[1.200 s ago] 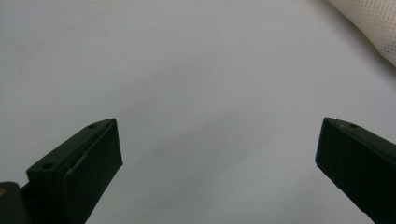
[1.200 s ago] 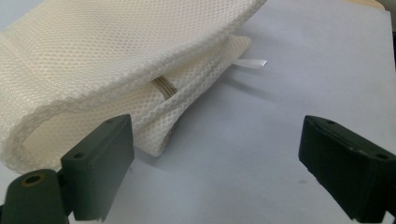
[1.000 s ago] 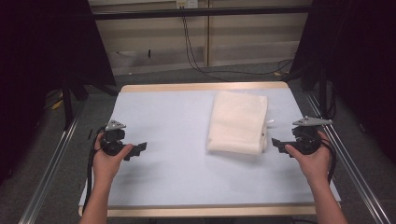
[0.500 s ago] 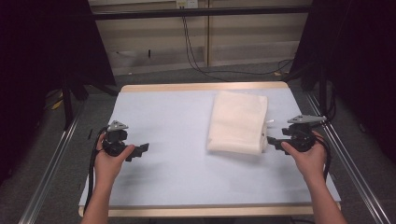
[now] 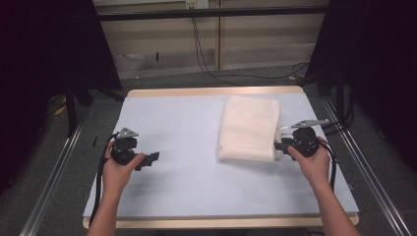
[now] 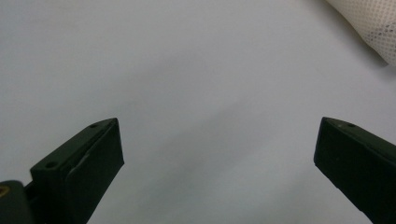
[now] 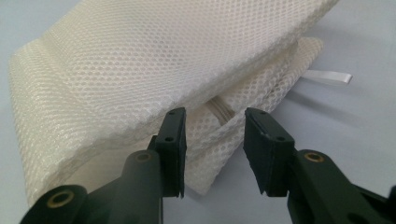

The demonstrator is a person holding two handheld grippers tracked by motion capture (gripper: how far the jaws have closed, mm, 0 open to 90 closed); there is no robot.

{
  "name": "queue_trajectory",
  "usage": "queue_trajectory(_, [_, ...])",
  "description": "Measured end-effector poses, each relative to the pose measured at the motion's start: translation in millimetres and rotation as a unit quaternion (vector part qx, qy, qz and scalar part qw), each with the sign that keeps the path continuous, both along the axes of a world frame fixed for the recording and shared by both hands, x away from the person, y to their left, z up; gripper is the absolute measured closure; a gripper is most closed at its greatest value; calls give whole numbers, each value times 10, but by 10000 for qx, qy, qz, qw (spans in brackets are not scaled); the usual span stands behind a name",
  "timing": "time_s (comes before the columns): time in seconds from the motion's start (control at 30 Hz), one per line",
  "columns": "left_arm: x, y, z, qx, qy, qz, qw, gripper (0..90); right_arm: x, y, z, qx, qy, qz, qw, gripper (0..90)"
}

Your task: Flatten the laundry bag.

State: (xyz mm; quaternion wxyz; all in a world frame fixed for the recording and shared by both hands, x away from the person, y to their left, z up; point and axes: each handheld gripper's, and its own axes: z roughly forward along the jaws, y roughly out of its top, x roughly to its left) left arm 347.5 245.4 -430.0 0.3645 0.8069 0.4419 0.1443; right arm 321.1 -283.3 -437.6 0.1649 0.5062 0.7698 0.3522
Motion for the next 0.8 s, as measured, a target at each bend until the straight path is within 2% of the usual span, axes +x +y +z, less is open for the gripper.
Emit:
queue_trajectory(0.1, [6,-16,-3,-13,-11,-35,10000,11,50,0,-26,99,32,-25,9999,570])
queue_trajectory(0.2, [10,-22,0,32,8,-82,10000,11,94,20,-49,89,150,-48,9998,554])
queue_trajectory(0.33, [19,-37,-11,-18,11,-58,10000,13,128,57,-122,-74,270,-13,9996,556])
queue_trajectory(0.43, [23,-40,-14,3,-7,-61,10000,14,134,71,-145,-101,304,-6,9995,596])
queue_trajectory(0.47, [28,-40,-13,18,7,-86,10000,14,142,88,-157,-109,349,41,9993,682])
queue_trajectory(0.53, [28,-44,-14,-6,7,-76,10000,14,141,94,-148,-106,351,9,9993,792])
queue_trajectory(0.6, [24,-55,-12,-52,-26,-48,10000,15,141,100,-118,-68,265,151,9995,892])
queue_trajectory(0.73, [18,-61,-11,-4,-22,-46,10000,15,137,116,-70,-110,151,269,9995,900])
queue_trajectory(0.8, [21,-64,-13,-12,-18,-112,9999,15,129,122,-53,-21,119,290,9995,900])
